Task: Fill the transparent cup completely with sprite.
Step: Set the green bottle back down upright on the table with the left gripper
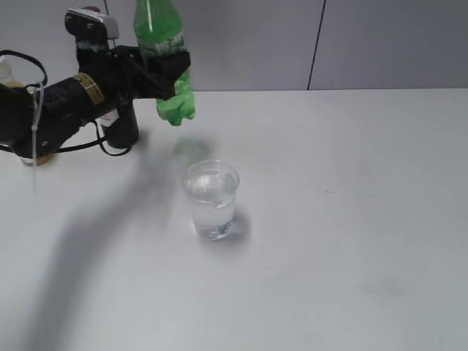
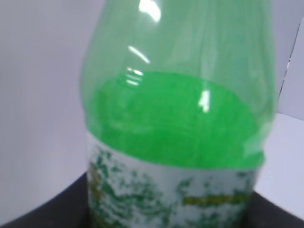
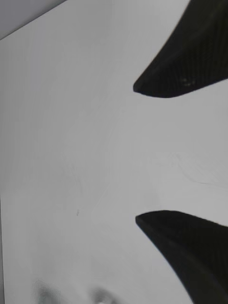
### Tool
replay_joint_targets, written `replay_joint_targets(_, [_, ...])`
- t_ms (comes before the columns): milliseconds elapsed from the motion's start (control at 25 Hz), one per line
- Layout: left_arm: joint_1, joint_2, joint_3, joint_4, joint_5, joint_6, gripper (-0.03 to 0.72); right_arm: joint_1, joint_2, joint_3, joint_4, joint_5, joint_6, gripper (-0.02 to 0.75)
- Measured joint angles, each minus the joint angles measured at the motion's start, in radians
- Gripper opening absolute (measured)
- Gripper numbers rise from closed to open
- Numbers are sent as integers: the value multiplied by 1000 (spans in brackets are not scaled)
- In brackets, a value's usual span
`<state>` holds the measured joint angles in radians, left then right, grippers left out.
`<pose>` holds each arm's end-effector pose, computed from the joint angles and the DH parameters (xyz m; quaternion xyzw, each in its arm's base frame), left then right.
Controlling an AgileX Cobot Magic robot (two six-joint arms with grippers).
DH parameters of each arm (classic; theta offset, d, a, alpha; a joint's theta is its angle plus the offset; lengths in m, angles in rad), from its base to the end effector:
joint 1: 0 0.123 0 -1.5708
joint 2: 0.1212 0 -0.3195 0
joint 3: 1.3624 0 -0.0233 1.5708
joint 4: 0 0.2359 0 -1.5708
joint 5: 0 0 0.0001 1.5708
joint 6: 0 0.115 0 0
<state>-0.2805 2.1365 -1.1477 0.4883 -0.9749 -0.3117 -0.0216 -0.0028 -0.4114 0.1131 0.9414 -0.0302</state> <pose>0.4424 -0.1739 0.2009 0.2286 0.6642 -0.2426 0.6691 -0.0176 0.0109 0.2460 0.0000 0.8430 0.0425 0.5362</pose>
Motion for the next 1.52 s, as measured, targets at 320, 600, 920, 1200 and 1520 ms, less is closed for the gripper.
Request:
replay_joint_targets(320, [-41, 89, -39, 6, 40, -10, 411, 0, 0, 0, 0, 0, 0, 563])
replay_joint_targets(600, [-47, 127, -45, -1, 40, -13, 411, 0, 0, 0, 0, -1, 0, 563])
replay_joint_targets(920, [-47, 138, -50, -7, 27, -13, 411, 0, 0, 0, 0, -1, 0, 563])
replay_joint_targets(1200, [-48, 121, -50, 1, 36, -13, 620, 0, 0, 0, 0, -1, 0, 563])
replay_joint_targets(1520, [-48, 47, -3, 12, 85, -13, 651, 0, 0, 0, 0, -1, 0, 563])
